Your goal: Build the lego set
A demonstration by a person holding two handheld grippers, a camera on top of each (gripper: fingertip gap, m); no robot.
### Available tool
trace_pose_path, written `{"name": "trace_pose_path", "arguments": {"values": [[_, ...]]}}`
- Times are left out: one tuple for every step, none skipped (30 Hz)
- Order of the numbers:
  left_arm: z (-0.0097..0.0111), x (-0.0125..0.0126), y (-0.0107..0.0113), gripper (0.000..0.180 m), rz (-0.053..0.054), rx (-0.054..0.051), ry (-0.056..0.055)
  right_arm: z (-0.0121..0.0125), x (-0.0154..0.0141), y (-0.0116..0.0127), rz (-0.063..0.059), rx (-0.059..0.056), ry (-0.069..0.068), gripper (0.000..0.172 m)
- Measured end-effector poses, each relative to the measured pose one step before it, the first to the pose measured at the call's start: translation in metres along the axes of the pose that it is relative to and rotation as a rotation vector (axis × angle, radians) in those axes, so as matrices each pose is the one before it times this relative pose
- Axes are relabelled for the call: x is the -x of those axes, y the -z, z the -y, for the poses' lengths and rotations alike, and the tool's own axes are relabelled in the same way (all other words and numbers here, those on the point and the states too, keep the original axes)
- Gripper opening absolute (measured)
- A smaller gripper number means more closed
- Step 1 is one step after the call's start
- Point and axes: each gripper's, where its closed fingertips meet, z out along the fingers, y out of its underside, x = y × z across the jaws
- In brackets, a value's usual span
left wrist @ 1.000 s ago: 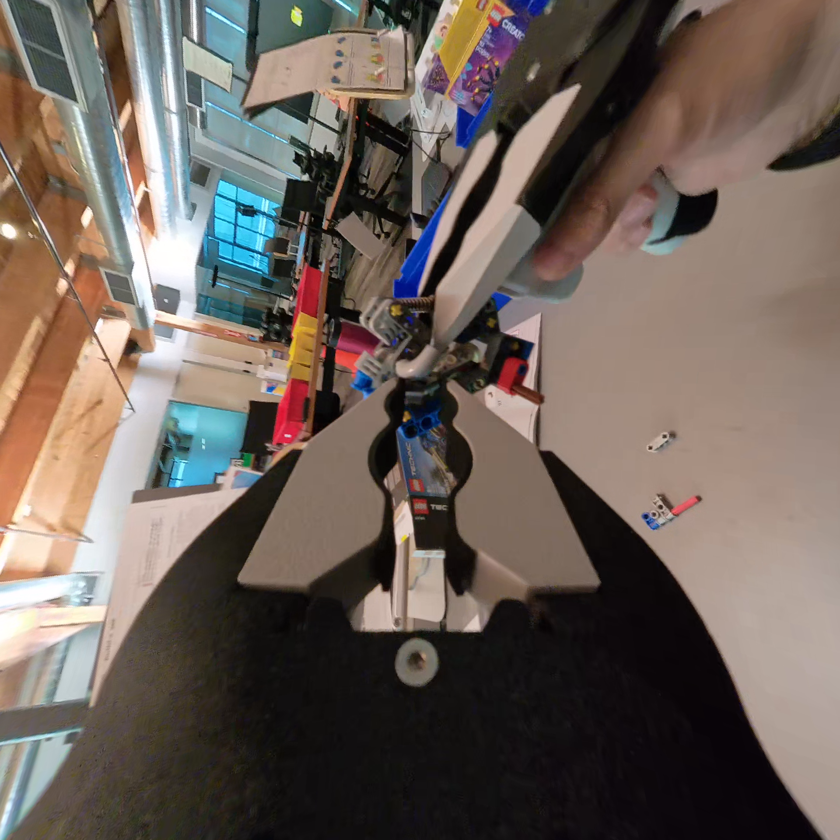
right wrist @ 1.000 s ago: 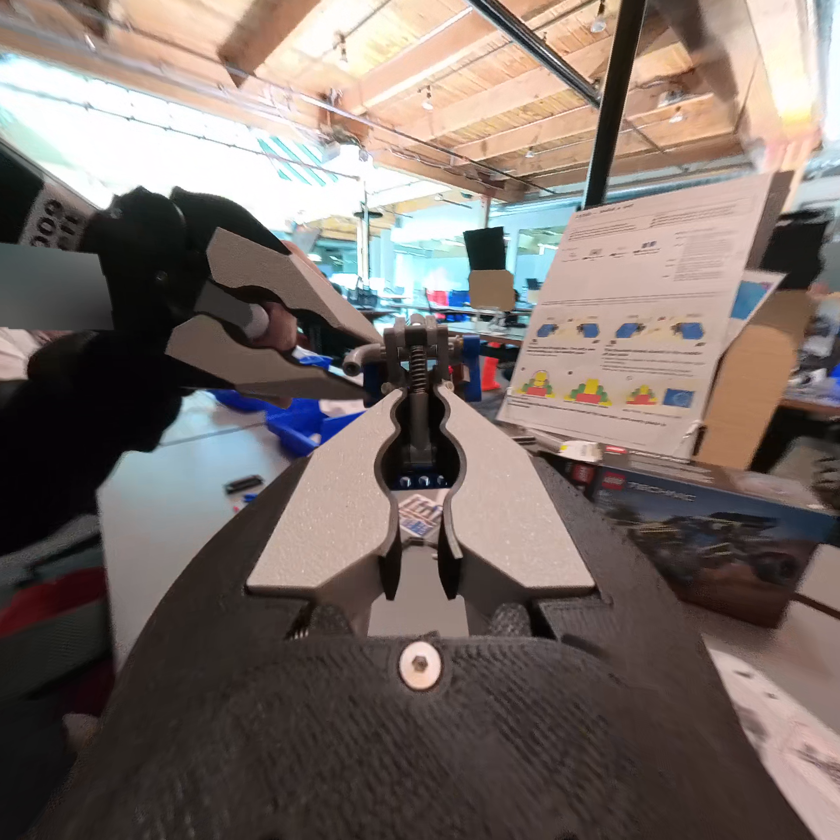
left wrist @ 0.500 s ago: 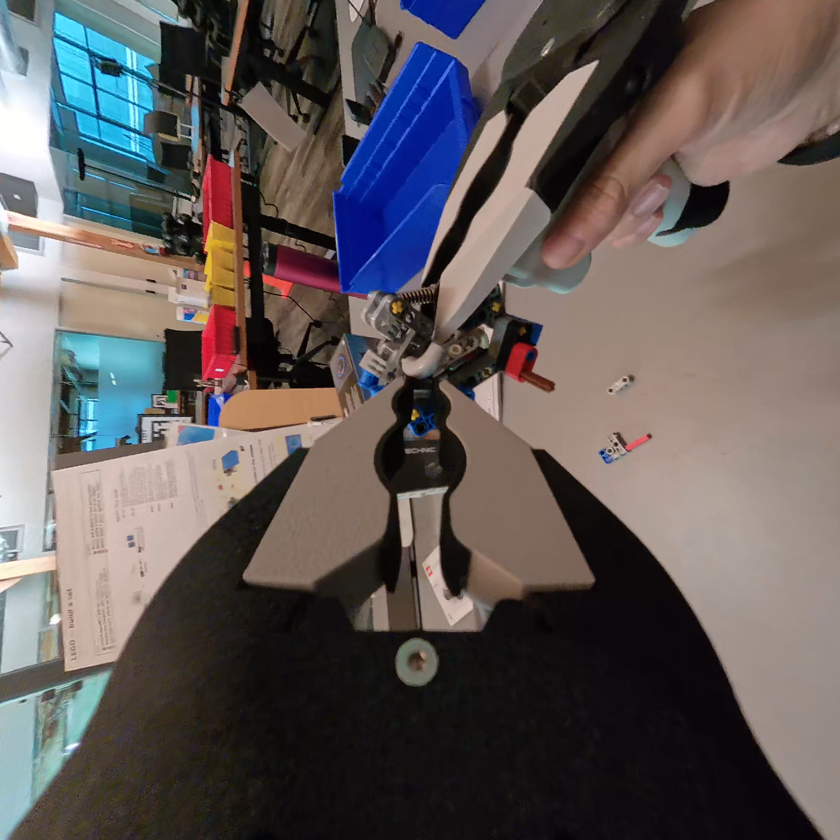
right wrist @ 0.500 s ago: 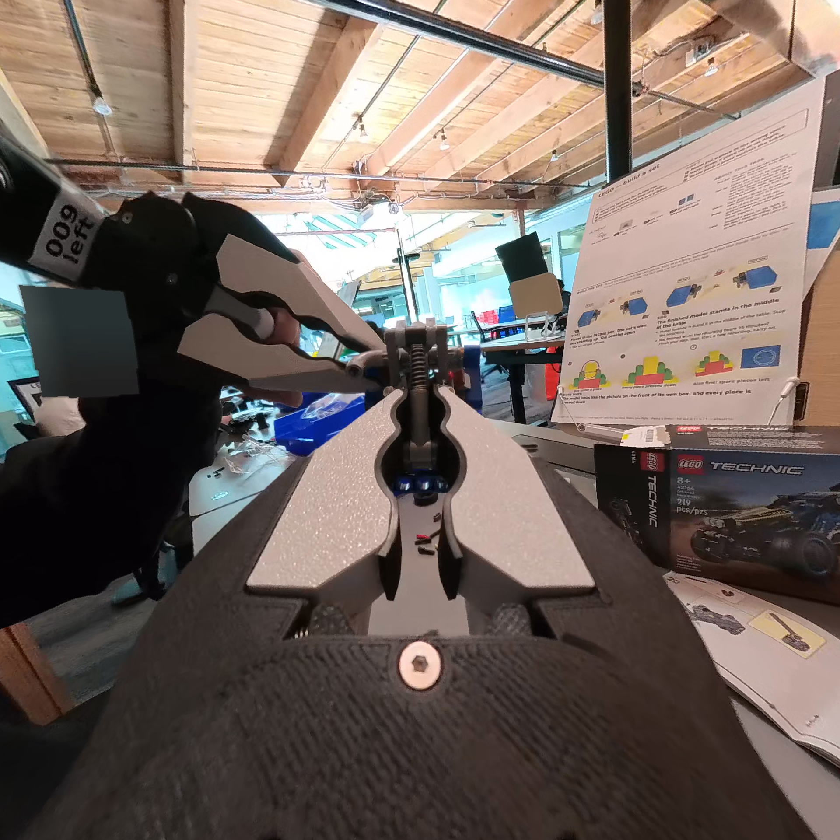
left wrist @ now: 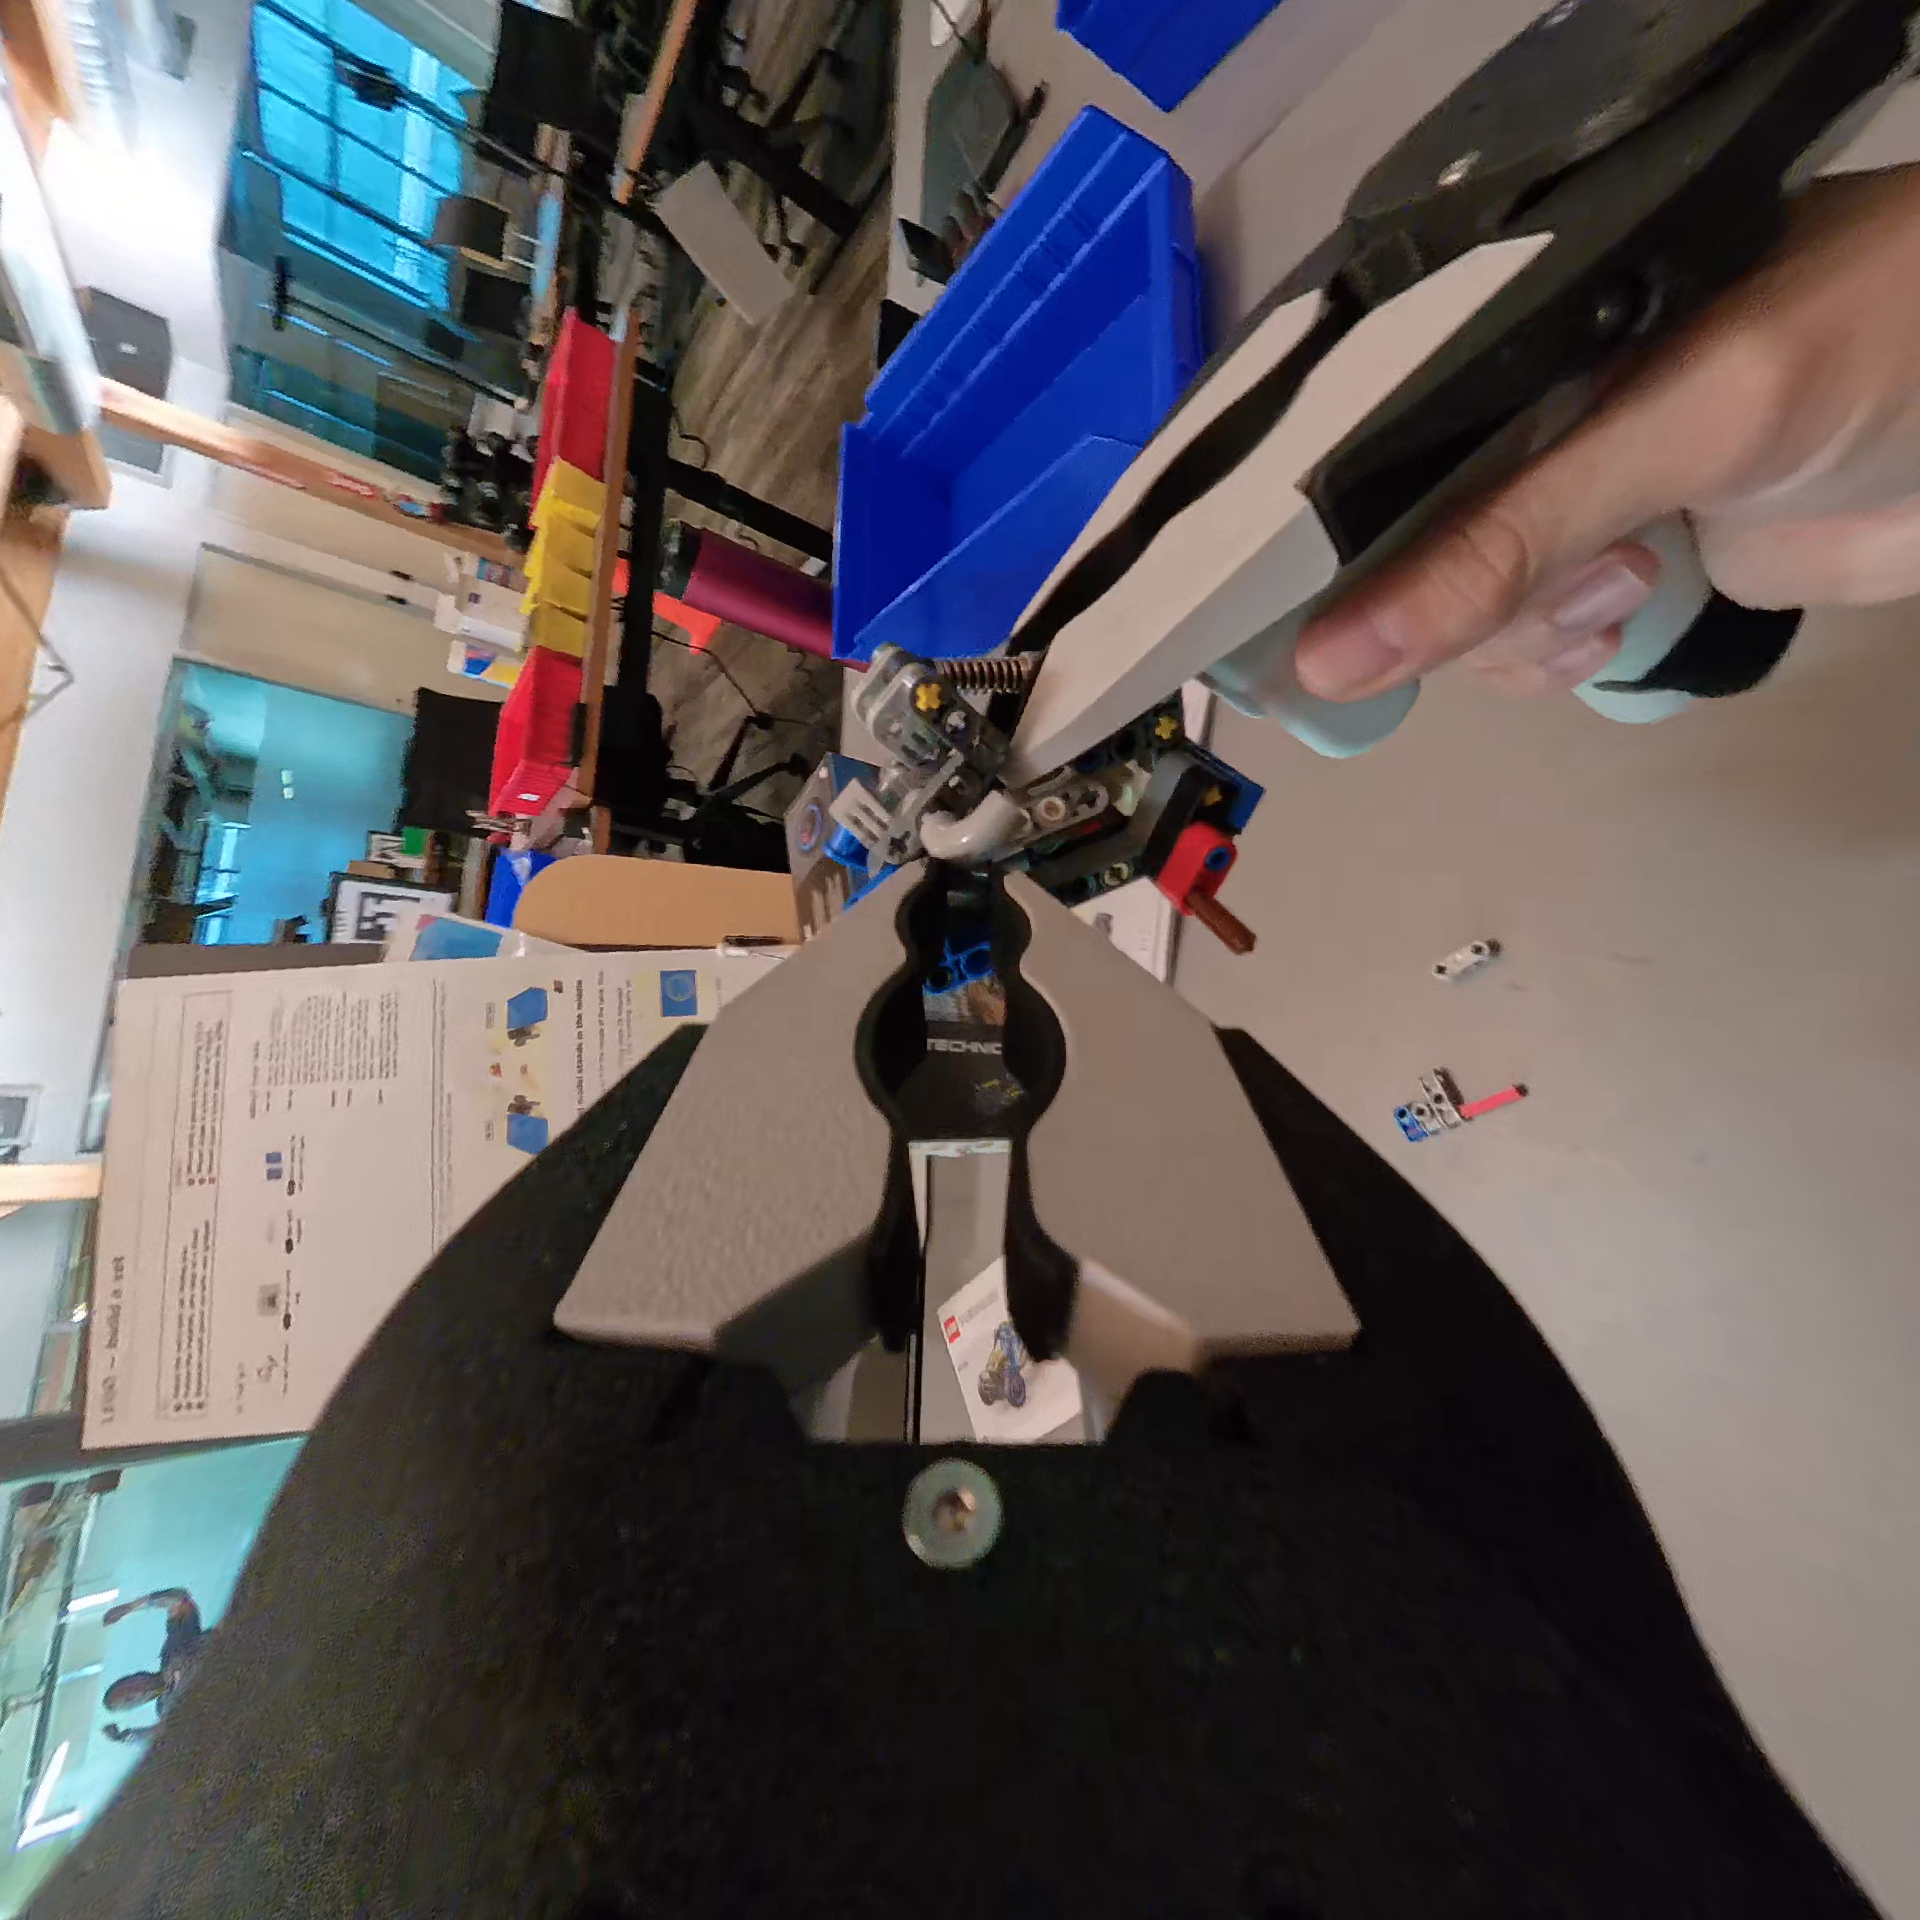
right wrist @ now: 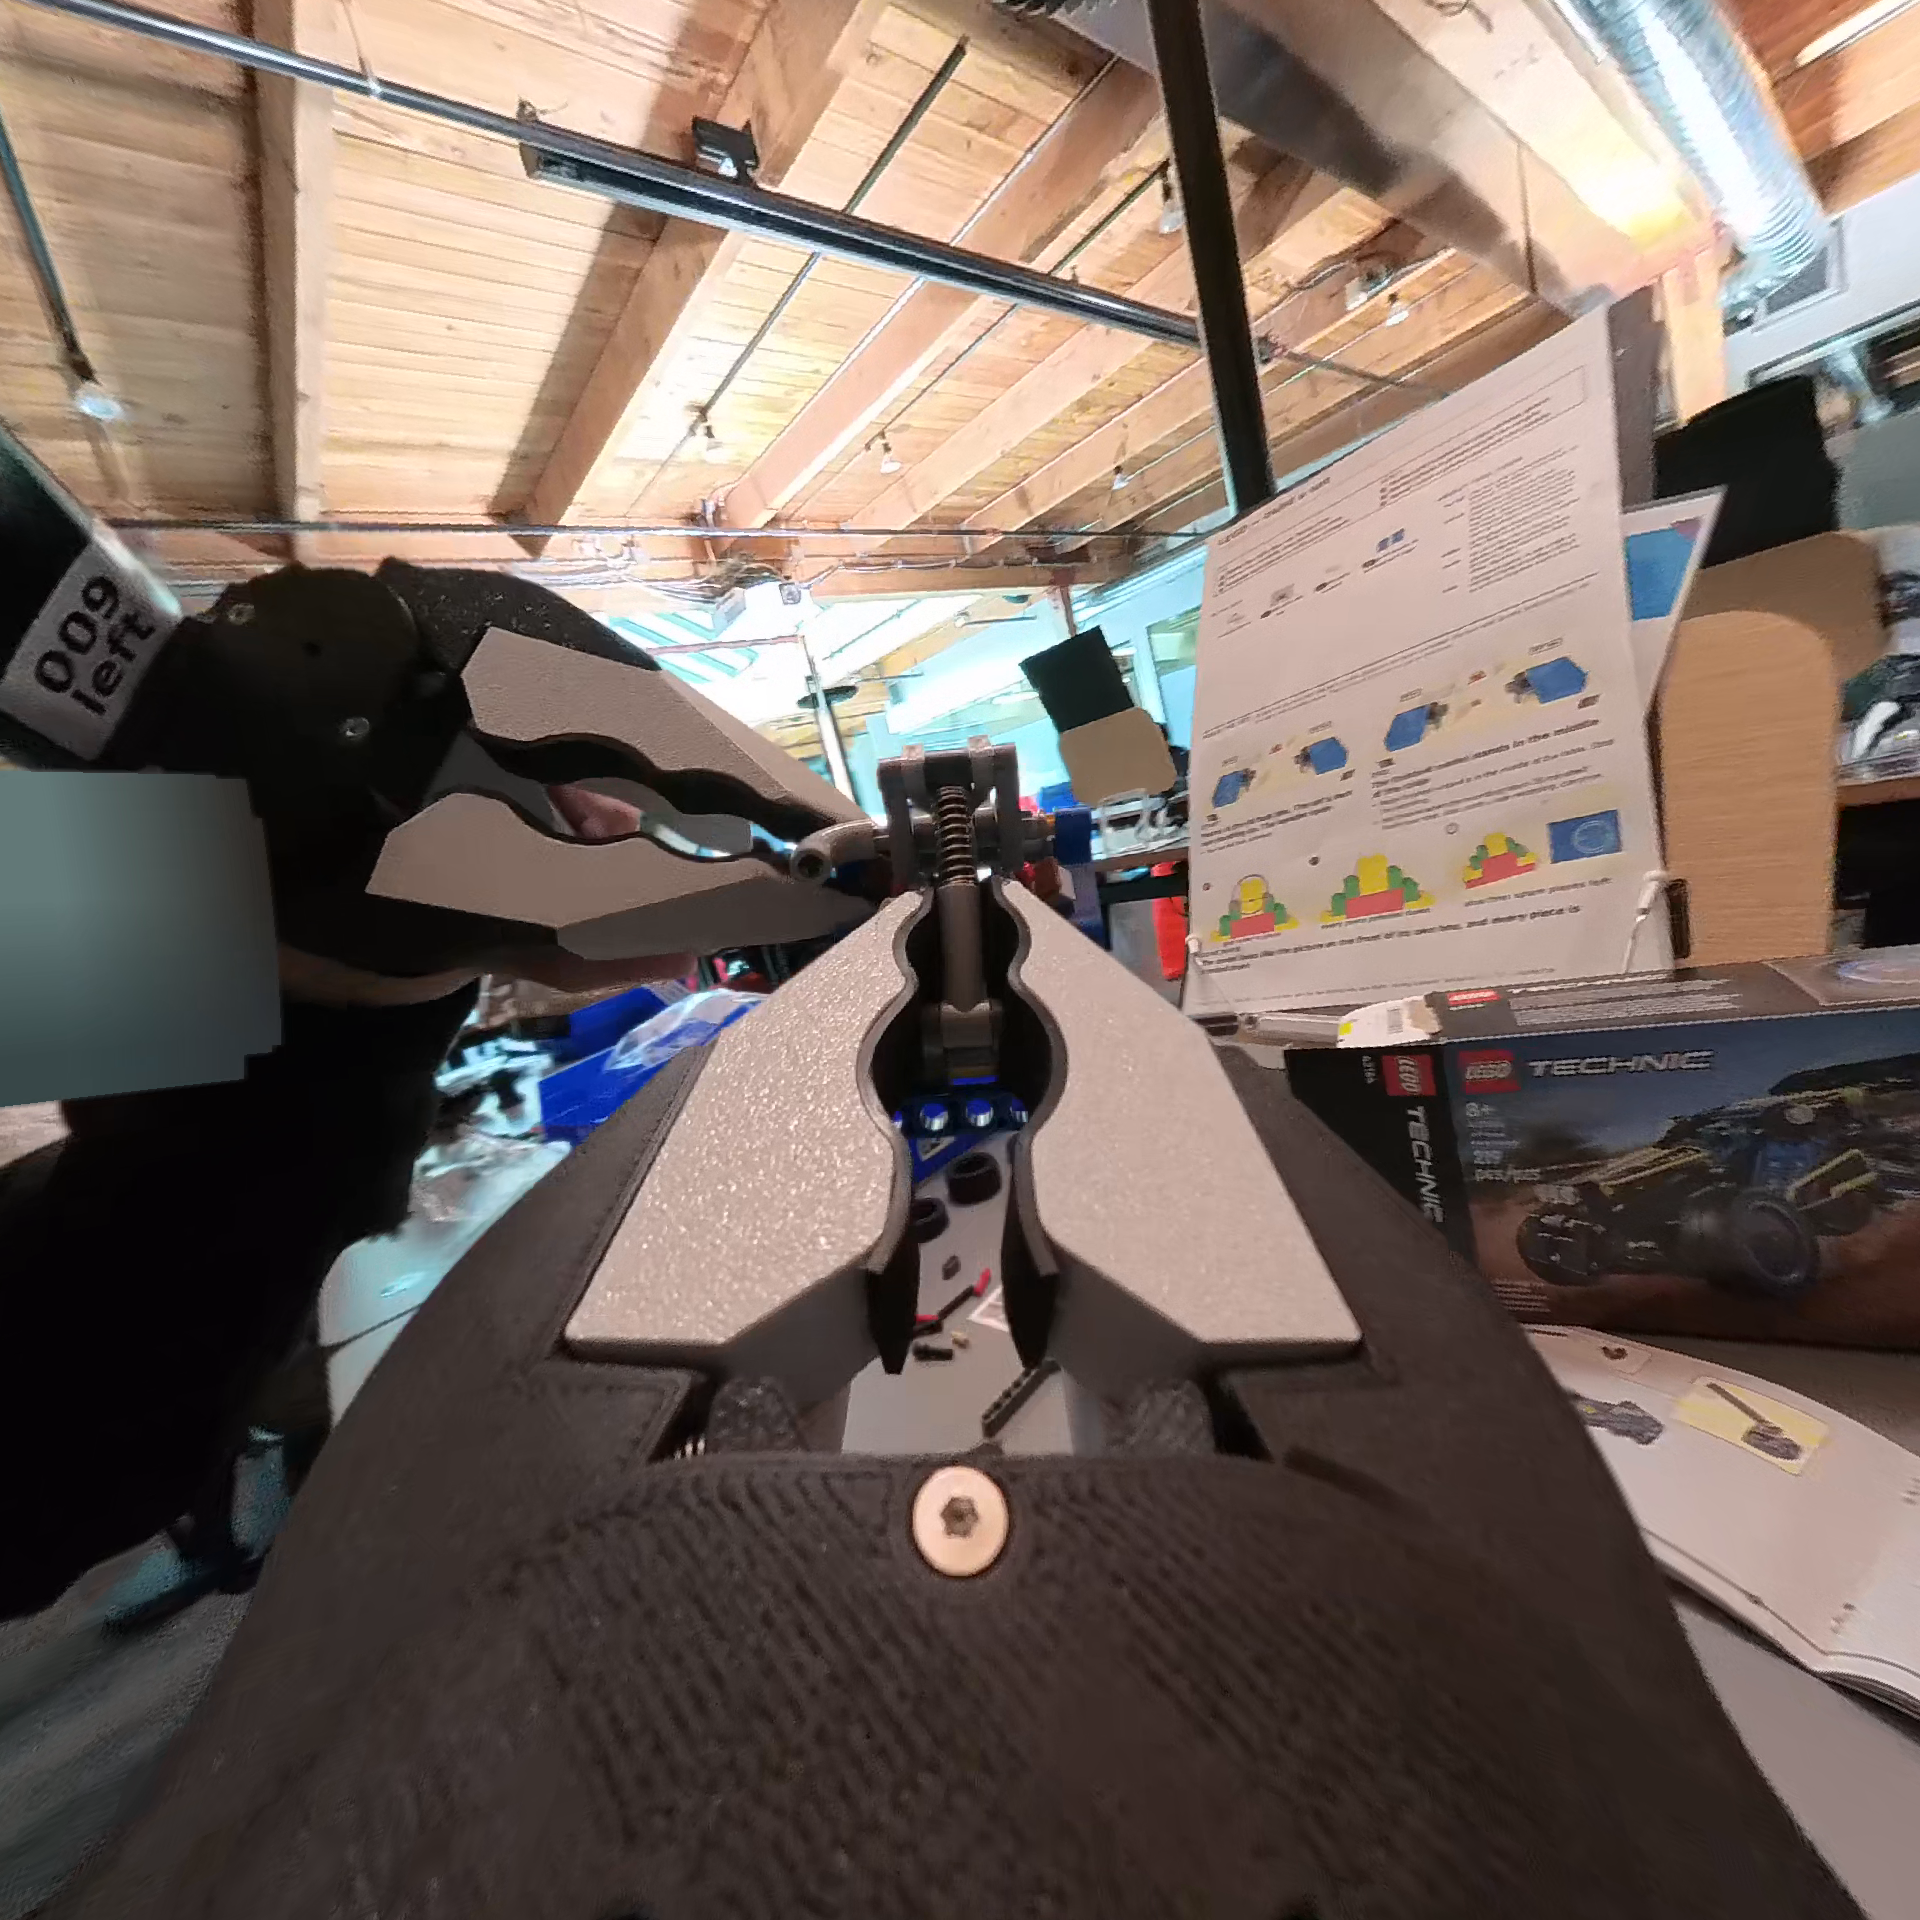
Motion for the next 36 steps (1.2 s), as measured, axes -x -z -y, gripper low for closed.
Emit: {"name": "trace_pose_path", "arguments": {"values": [[-0.00038, 0.00081, -0.00078, 0.004, 0.0295, -0.0089, 0.0022, 0.00026, -0.00078, -0.00039, -0.0160, -0.0052, 0.0144, 0.004], [-0.00063, 0.00021, -0.00043, 0.004, 0.0262, -0.0076, 0.0017, -0.00028, -0.00042, -0.00042, -0.0109, -0.0029, 0.0096, 0.004], [-0.00063, 0.00006, -0.00031, 0.004, 0.0203, -0.0082, 0.0099, -0.00055, -0.00022, -0.00036, -0.0058, -0.0029, 0.0035, 0.004], [-0.00010, 0.00029, -0.00038, 0.004, 0.0184, -0.0113, 0.0174, -0.00021, -0.00038, -0.00019, -0.0046, -0.0072, -0.0036, 0.004], [-0.00024, 0.00046, -0.00069, 0.004, 0.0182, -0.0099, 0.0224, 0.00006, -0.00052, -0.00032, -0.0075, -0.0095, -0.0044, 0.003], [-0.00093, 0.00040, -0.00095, 0.004, 0.0180, -0.0039, 0.0223, -0.00038, -0.00085, -0.00062, -0.0117, -0.0062, 0.0013, 0.004], [-0.00128, 0.00011, -0.00099, 0.004, 0.0159, -0.0002, 0.0223, -0.00091, -0.00101, -0.00059, -0.0126, -0.0030, 0.0019, 0.004], [-0.00059, 0.00027, -0.00088, 0.004, 0.0163, -0.0041, 0.0195, -0.00035, -0.00079, -0.00038, -0.0096, -0.0075, -0.0031, 0.004], [-0.00020, 0.00037, -0.00060, 0.004, 0.0159, -0.0057, 0.0194, -0.00019, -0.00057, -0.00026, -0.0060, -0.0084, -0.0073, 0.004], [-0.00046, 0.00017, -0.00058, 0.004, 0.0151, -0.0018, 0.0226, -0.00023, -0.00051, -0.00032, -0.0059, -0.0070, -0.0032, 0.004], [-0.00059, 0.00001, -0.00072, 0.004, 0.0139, -0.0001, 0.0134, -0.00041, -0.00078, -0.00007, -0.0049, -0.0040, -0.0026, 0.004], [-0.00027, -0.00004, -0.00064, 0.004, 0.0117, -0.0012, 0.0182, -0.00034, -0.00056, -0.00003, -0.0019, -0.0046, -0.0074, 0.004], [0.00009, 0.00007, -0.00056, 0.004, 0.0117, -0.0023, 0.0193, -0.00010, -0.00052, 0.00001, 0.0002, -0.0044, -0.0089, 0.004], [-0.00048, -0.00038, -0.00089, 0.004, 0.0093, 0.0020, 0.0096, -0.00010, -0.00086, 0.00007, -0.0024, -0.0014, -0.0060, 0.004], [-0.00029, -0.00049, -0.00084, 0.003, 0.0040, 0.0019, 0.0096, -0.00040, -0.00100, 0.00022, -0.0027, -0.0014, -0.0030, 0.004], [-0.00001, -0.00082, -0.00071, 0.003, -0.0044, -0.0006, 0.0223, -0.00021, -0.00084, 0.00032, 0.0004, -0.0011, -0.0064, 0.004], [0.00020, -0.00099, -0.00070, 0.003, -0.0107, -0.0030, 0.0158, 0.00023, -0.00074, 0.00071, -0.0006, -0.0021, -0.0036, 0.004], [-0.00105, -0.00119, -0.00051, 0.004, -0.0177, 0.0034, -0.0175, -0.00081, -0.00073, 0.00045, 0.0010, 0.0067, 0.0075, 0.004], [-0.00248, -0.00096, 0.00011, 0.004, -0.0256, 0.0090, -0.0522, -0.00254, -0.00042, -0.00005, 0.0132, 0.0230, 0.0059, 0.004], [-0.00150, -0.00102, 0.00089, 0.005, -0.0324, 0.0002, -0.0528, -0.00306, 0.00040, -0.00039, 0.0293, 0.0303, -0.0104, 0.004], [0.00139, -0.00078, 0.00139, 0.005, -0.0292, -0.0174, -0.0454, -0.00053, 0.00115, 0.00044, 0.0322, 0.0112, -0.0249, 0.005], [0.00123, 0.00027, 0.00124, 0.006, -0.0178, -0.0150, -0.0456, 0.00067, 0.00161, 0.00050, 0.0243, 0.0023, -0.0175, 0.004], [-0.00115, 0.00033, 0.00037, 0.007, -0.0135, 0.0079, -0.0332, -0.00052, 0.00105, -0.00049, 0.0048, 0.0103, 0.0052, 0.005], [-0.00207, 0.00011, -0.00013, 0.007, -0.0098, 0.0185, -0.0287, -0.00090, 0.00007, -0.00087, -0.0091, 0.0111, 0.0195, 0.004], [-0.00039, 0.00083, -0.00010, 0.008, 0.0023, 0.0069, -0.0268, 0.00050, 0.00009, -0.00049, -0.0089, -0.0016, 0.0166, 0.004], [0.00040, 0.00093, -0.00024, 0.007, 0.0083, -0.0001, -0.0134, 0.00125, 0.00003, -0.00007, -0.0044, -0.0076, 0.0006, 0.004], [0.00081, 0.00099, -0.00061, 0.007, 0.0103, -0.0032, 0.0129, 0.00134, -0.00055, 0.00015, -0.0056, -0.0112, -0.0059, 0.004], [0.00053, 0.00071, -0.00118, 0.007, 0.0129, -0.0020, 0.0229, 0.00100, -0.00083, 0.00010, -0.0102, -0.0121, -0.0006, 0.004], [-0.00050, -0.00024, -0.00129, 0.007, 0.0136, 0.0005, 0.0085, -0.00001, -0.00098, 0.00010, -0.0079, -0.0045, -0.0010, 0.004], [-0.00177, -0.00064, -0.00158, 0.005, 0.0109, 0.0087, 0.0154, -0.00096, -0.00168, 0.00026, -0.0079, 0.0015, -0.0006, 0.004], [-0.00149, -0.00112, -0.00167, 0.005, 0.0055, 0.0110, 0.0350, -0.00157, -0.00188, 0.00011, -0.0115, 0.0013, 0.0053, 0.004], [-0.00004, -0.00014, -0.00120, 0.005, 0.0122, 0.0021, 0.0398, -0.00050, -0.00140, 0.00012, -0.0133, -0.0100, 0.0009, 0.004], [0.00075, 0.00051, -0.00074, 0.005, 0.0198, -0.0041, 0.0313, 0.00042, -0.00059, 0.00009, -0.0097, -0.0152, -0.0097, 0.003], [0.00019, 0.00045, -0.00042, 0.005, 0.0193, 0.0009, 0.0310, 0.00049, -0.00047, -0.00018, -0.0074, -0.0101, -0.0038, 0.004], [0.00029, 0.00043, -0.00046, 0.005, 0.0210, 0.0014, 0.0368, 0.00062, -0.00054, -0.00031, -0.0108, -0.0090, 0.0029, 0.004], [0.00066, 0.00032, -0.00050, 0.005, 0.0208, -0.0028, 0.0203, 0.00101, -0.00039, 0.00006, -0.0143, -0.0097, 0.0076, 0.004]]}}
